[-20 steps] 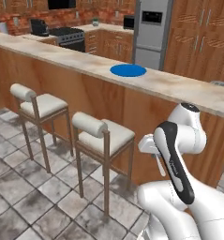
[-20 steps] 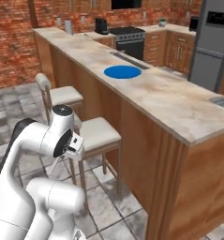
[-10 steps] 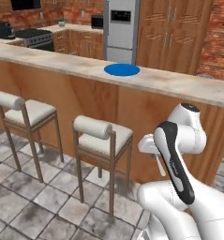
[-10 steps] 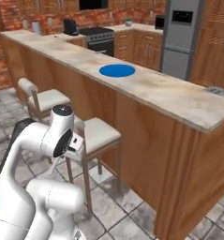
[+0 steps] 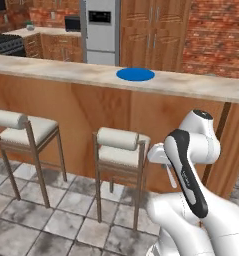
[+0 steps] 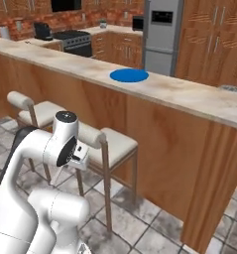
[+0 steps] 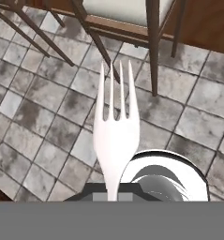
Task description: Take the fork and place it on the left side of the plate. Then take the spoon and place it on the right side of the plate. Make sure they're directly next to the plate.
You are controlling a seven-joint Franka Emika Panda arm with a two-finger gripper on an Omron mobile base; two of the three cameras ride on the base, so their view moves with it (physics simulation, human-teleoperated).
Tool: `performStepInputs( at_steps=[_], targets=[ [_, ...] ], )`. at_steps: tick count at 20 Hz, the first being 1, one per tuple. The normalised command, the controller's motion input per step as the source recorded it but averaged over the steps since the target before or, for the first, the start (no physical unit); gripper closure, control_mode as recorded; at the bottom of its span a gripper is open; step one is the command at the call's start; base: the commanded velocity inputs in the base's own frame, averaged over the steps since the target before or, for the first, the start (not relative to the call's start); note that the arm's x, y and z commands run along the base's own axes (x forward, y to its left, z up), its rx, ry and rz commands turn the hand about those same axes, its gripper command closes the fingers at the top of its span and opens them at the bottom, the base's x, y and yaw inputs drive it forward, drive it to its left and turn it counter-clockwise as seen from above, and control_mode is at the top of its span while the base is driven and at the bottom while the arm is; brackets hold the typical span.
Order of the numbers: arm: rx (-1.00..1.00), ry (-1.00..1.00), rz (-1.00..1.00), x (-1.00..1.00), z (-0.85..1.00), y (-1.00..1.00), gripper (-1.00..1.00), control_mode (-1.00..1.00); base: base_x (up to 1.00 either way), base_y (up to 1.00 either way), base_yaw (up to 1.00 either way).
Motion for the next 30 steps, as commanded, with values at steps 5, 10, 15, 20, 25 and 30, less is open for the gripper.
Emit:
performStepInputs(
  at_steps=[5,10,15,20,25,30],
  targets=[
    [0.0,0.0,0.0,0.0,0.0,0.0,1.0,1.0,0.0,0.94,-0.36],
    [0.0,0.0,0.0,0.0,0.0,0.0,1.0,1.0,0.05,0.7,-0.31],
    [0.0,0.0,0.0,0.0,0.0,0.0,1.0,1.0,0.14,0.67,-0.3],
    [0.0,0.0,0.0,0.0,0.0,0.0,1.0,1.0,0.1,0.71,-0.3],
    [0.0,0.0,0.0,0.0,0.0,0.0,1.0,1.0,0.08,0.66,-0.28],
    [0.0,0.0,0.0,0.0,0.0,0.0,1.0,1.0,0.27,0.4,-0.23]
  ],
)
